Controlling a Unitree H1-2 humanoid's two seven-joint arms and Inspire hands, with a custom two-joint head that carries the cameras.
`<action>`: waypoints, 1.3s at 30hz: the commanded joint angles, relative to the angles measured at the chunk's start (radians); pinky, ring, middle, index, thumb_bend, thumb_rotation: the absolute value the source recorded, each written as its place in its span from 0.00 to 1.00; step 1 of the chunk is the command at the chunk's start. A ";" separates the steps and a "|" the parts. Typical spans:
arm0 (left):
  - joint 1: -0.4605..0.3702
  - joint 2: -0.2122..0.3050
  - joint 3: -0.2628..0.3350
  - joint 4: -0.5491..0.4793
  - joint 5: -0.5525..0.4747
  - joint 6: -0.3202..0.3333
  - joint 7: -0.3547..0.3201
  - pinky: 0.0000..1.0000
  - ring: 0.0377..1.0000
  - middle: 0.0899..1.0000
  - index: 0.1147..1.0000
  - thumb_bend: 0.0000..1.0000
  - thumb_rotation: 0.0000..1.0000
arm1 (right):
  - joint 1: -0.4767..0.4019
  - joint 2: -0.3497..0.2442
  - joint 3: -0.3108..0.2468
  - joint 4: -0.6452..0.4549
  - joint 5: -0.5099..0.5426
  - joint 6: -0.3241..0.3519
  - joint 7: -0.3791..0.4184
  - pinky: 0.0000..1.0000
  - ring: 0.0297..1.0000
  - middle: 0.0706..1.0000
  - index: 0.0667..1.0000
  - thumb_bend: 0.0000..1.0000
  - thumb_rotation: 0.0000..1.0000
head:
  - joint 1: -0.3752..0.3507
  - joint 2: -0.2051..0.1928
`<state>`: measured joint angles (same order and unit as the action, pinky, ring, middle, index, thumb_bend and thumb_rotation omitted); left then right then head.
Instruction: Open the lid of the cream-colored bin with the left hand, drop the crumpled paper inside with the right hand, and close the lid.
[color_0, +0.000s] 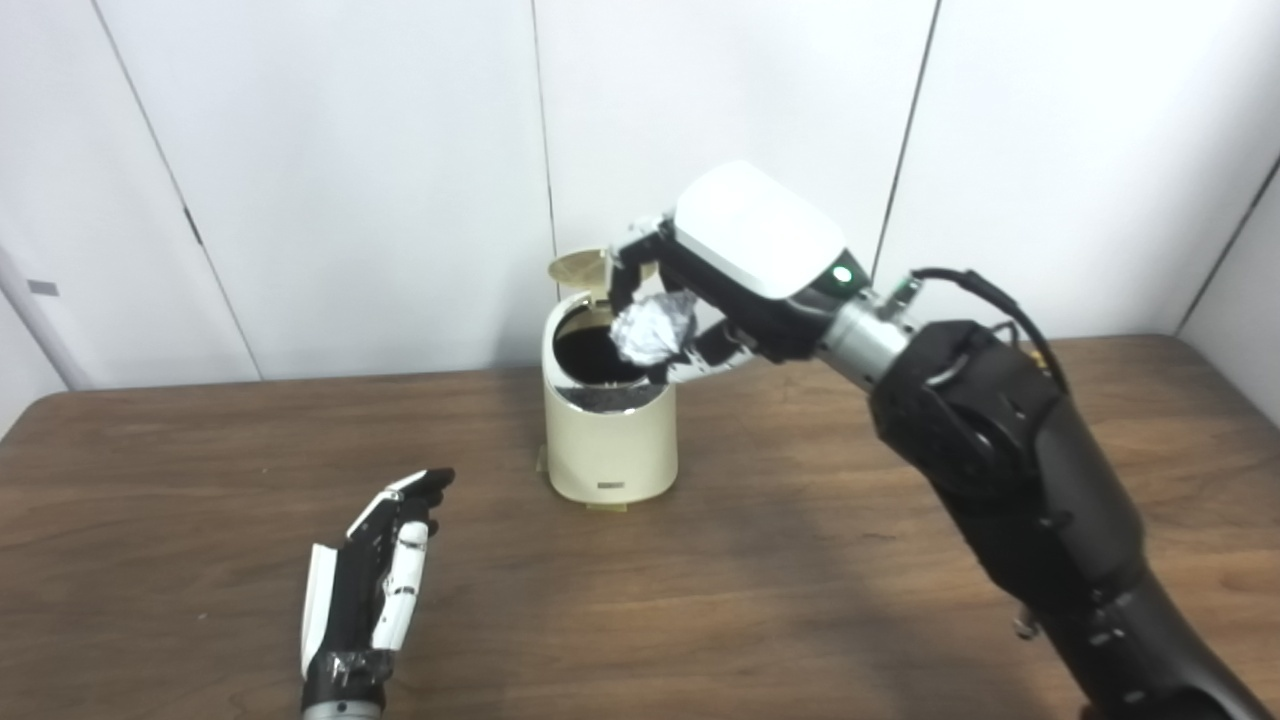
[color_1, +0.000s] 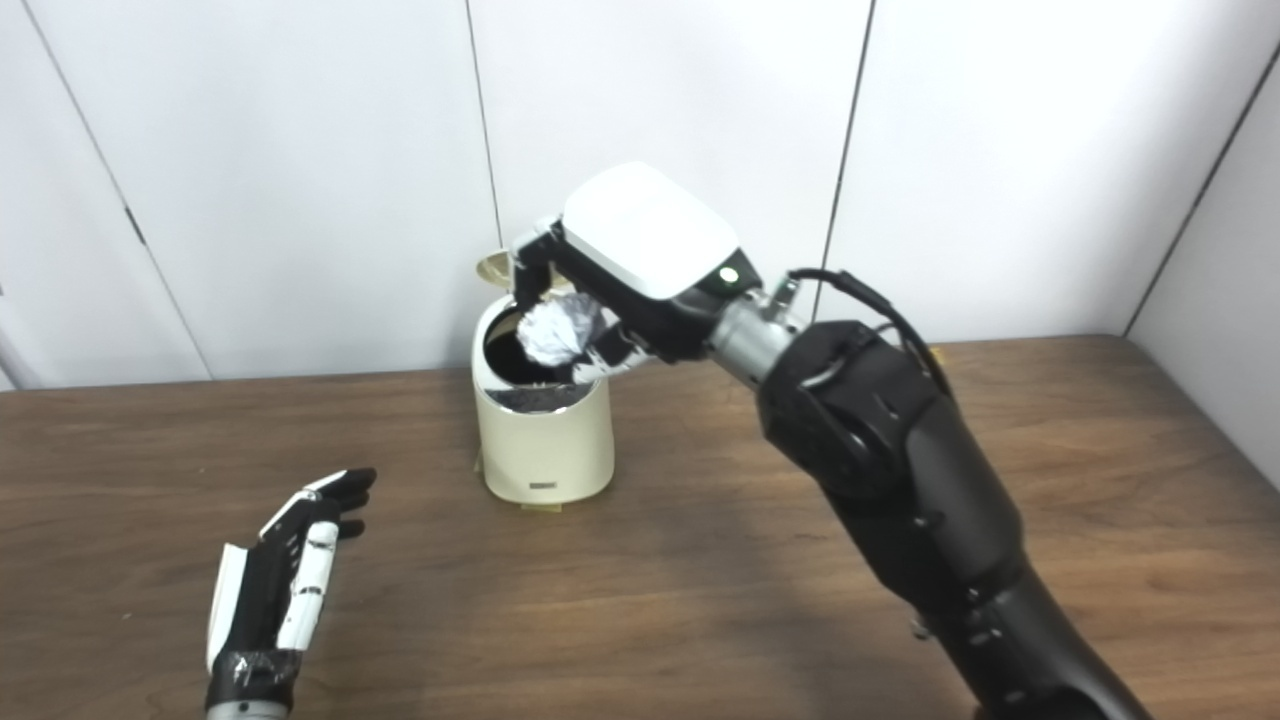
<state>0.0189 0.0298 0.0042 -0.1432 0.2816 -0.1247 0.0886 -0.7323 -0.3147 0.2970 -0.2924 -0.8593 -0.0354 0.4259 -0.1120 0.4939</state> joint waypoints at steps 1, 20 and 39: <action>-0.031 -0.003 -0.003 -0.007 0.000 -0.045 0.020 0.73 0.79 0.78 0.75 0.36 0.93 | -0.061 0.005 -0.011 0.007 -0.005 -0.001 -0.016 0.30 0.38 0.52 0.43 0.51 0.00 | 0.001 0.001; -0.020 -0.015 -0.009 -0.013 -0.002 -0.054 0.031 0.74 0.79 0.77 0.75 0.34 0.93 | -0.128 0.090 0.049 0.313 -0.089 -0.009 -0.117 0.32 0.41 0.53 0.42 0.51 0.00 | 0.013 0.002; -0.016 -0.011 -0.012 -0.019 0.009 -0.048 0.030 0.74 0.78 0.77 0.74 0.35 0.93 | -0.118 0.070 0.132 0.556 -0.192 -0.104 -0.481 0.40 0.46 0.53 0.39 0.51 0.00 | 0.012 0.000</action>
<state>0.0239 0.0181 -0.0039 -0.1408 0.2856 -0.1455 0.1087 -0.7932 -0.2254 0.4301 0.2593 -1.0315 -0.1389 -0.0224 -0.0997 0.4939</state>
